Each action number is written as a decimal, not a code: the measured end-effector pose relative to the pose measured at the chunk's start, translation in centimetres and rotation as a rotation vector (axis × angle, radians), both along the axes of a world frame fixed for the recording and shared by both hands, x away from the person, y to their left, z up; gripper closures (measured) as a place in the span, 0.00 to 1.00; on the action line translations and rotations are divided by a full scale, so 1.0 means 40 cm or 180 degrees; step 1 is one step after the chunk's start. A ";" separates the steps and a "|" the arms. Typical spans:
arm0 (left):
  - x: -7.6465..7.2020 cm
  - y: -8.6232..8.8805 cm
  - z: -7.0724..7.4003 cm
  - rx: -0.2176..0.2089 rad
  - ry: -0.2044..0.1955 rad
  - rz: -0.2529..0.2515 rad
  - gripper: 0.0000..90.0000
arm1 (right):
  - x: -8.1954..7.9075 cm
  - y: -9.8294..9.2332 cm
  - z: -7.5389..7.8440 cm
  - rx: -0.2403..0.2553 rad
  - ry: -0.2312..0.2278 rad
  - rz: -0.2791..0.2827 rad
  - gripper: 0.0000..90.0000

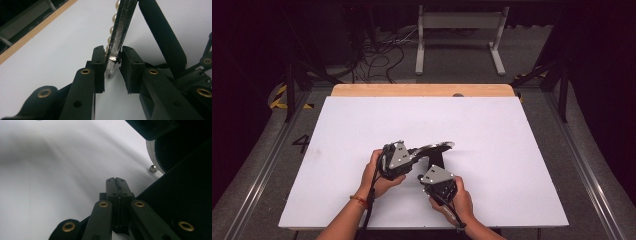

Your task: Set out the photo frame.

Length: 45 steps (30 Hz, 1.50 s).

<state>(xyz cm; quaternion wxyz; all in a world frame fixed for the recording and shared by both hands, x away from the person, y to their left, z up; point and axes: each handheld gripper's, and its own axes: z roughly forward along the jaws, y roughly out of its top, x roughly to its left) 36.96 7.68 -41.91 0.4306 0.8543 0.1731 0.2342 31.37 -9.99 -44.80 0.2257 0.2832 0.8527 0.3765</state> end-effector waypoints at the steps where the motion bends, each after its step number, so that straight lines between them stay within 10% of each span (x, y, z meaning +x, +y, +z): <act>1: -0.001 -0.001 0.001 0.0006 -0.0003 -0.0009 0.83 | -0.001 -0.002 0.001 -0.0018 -0.0008 -0.0004 1.00; 45: -0.051 -0.050 0.015 0.0160 -0.0052 -0.0170 0.84 | -0.006 -0.123 0.009 0.0093 0.0181 -0.0087 1.00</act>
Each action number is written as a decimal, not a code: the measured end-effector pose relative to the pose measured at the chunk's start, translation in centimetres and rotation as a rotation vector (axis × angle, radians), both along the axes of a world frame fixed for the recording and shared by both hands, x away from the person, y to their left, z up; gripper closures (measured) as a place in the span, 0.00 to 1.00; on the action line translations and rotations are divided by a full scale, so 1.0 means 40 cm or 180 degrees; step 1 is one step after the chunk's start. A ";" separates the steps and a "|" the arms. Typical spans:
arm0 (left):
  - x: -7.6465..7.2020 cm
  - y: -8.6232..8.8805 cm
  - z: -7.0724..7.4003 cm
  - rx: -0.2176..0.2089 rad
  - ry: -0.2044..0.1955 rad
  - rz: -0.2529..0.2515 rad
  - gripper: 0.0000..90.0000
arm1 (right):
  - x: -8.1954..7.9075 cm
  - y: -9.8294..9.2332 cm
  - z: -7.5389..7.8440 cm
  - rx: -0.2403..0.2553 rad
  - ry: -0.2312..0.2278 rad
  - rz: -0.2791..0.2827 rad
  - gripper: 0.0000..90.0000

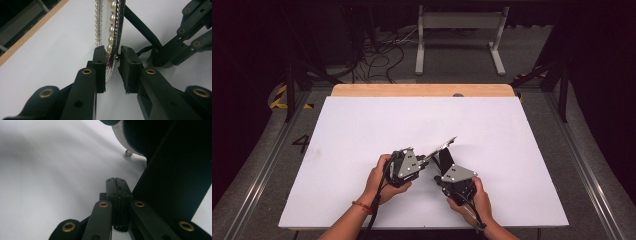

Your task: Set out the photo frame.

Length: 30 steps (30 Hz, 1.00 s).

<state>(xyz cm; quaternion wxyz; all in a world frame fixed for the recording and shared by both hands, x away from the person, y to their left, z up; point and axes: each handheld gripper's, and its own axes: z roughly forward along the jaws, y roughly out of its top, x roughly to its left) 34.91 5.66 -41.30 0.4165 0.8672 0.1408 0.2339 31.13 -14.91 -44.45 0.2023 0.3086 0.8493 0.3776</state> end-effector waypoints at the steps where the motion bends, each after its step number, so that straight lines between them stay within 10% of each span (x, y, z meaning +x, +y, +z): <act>1: 0.000 -0.001 0.000 0.0005 0.0001 -0.0010 0.84 | 0.001 -0.006 0.000 0.0013 0.0010 -0.0005 1.00; 19: 0.042 -0.016 -0.073 -0.0008 0.0128 0.0130 0.70 | -0.001 -0.031 -0.008 0.0033 -0.0016 -0.0068 1.00; 30: 0.037 -0.028 -0.083 0.0113 0.0016 0.0127 0.87 | 0.000 -0.035 -0.010 0.0083 -0.0034 -0.0092 1.00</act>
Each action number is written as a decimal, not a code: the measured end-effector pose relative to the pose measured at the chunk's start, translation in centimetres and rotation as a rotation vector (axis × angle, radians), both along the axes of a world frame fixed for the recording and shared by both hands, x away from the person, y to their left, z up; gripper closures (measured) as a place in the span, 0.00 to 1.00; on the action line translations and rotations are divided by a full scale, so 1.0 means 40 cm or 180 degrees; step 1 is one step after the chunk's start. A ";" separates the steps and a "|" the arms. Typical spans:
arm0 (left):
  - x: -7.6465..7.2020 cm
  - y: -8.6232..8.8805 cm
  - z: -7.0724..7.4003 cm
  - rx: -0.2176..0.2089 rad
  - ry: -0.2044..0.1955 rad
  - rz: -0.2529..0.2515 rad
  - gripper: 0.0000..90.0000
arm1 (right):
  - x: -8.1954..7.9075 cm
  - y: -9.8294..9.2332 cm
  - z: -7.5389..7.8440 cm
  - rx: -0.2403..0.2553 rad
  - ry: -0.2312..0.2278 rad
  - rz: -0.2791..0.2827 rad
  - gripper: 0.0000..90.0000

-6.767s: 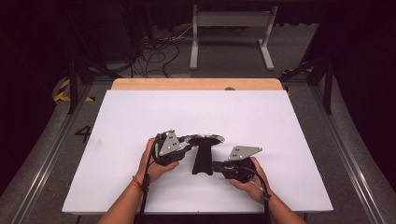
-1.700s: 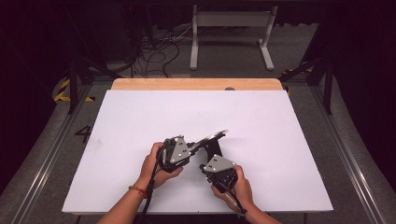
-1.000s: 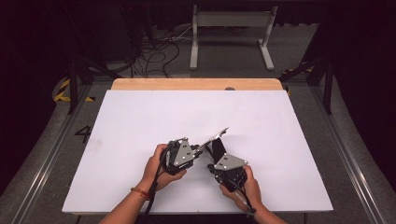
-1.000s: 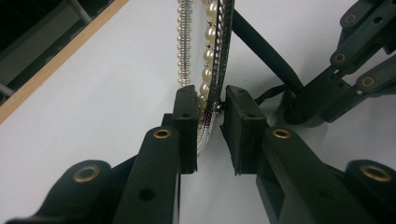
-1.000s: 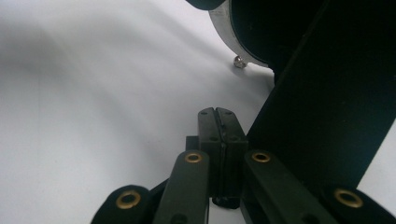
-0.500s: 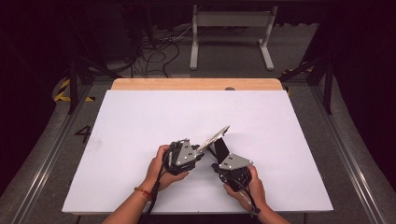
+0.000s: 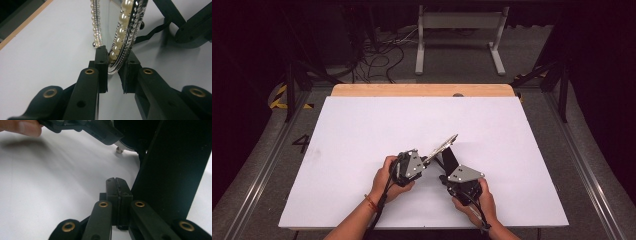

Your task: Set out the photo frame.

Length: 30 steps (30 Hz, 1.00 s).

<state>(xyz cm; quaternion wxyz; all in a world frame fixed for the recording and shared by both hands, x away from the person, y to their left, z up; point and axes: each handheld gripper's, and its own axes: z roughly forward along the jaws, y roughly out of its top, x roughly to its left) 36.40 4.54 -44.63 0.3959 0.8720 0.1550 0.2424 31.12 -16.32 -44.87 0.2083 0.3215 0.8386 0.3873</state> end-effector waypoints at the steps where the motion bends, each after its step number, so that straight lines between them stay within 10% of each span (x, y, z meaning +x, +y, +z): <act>1: -0.001 -0.001 0.001 0.0028 -0.0026 -0.0021 0.87 | 0.001 -0.002 0.000 0.0005 0.0000 0.0001 1.00; 30: -0.065 -0.025 0.015 0.0447 -0.0321 -0.0073 0.87 | 0.004 -0.028 0.002 0.0033 0.0029 -0.0049 1.00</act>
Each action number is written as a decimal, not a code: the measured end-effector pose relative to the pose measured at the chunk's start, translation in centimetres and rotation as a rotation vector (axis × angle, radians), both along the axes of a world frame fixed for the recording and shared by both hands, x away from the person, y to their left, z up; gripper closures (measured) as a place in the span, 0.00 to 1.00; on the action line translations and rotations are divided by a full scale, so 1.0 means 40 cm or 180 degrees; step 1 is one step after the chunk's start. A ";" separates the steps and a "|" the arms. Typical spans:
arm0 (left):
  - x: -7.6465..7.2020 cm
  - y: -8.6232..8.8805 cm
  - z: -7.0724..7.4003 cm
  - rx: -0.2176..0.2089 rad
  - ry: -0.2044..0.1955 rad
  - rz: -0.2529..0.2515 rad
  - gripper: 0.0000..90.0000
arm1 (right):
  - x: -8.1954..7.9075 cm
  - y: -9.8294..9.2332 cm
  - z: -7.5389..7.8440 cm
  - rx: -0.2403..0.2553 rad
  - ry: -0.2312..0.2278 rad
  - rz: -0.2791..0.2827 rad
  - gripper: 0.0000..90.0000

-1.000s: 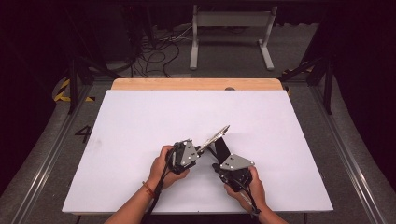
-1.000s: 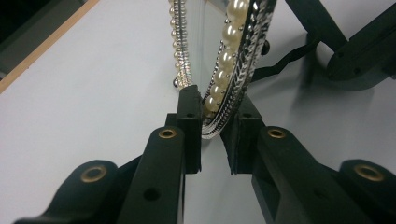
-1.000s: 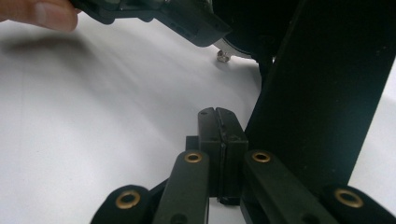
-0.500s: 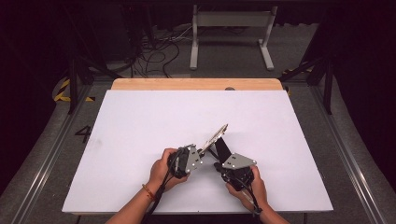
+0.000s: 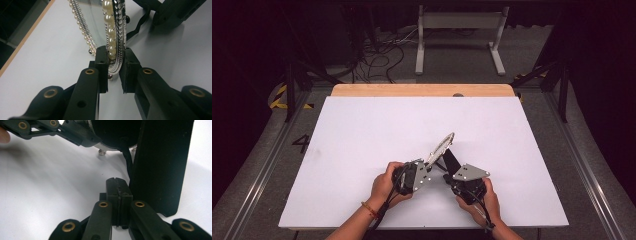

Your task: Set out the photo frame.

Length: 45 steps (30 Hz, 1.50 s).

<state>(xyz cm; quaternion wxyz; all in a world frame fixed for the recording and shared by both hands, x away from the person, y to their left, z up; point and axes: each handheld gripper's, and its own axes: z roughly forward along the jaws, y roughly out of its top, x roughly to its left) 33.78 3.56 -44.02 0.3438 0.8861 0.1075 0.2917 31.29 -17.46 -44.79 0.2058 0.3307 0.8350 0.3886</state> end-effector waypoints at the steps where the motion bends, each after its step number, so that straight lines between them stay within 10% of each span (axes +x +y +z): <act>1: -0.002 0.000 0.000 -0.0005 0.0015 0.0007 0.87 | 0.000 -0.001 0.000 -0.0001 0.0002 0.0006 1.00; 14: 0.000 0.002 -0.006 -0.0298 0.0256 -0.0042 0.83 | 0.007 -0.027 0.002 -0.0008 0.0029 -0.0001 1.00; 34: 0.041 -0.004 -0.047 -0.0308 0.0353 0.0017 0.68 | 0.005 -0.044 0.011 -0.0019 0.0087 0.0069 0.92; 45: 0.027 -0.012 -0.042 -0.0123 0.0061 0.0025 0.82 | 0.011 -0.049 0.001 -0.0029 0.0121 0.0061 1.00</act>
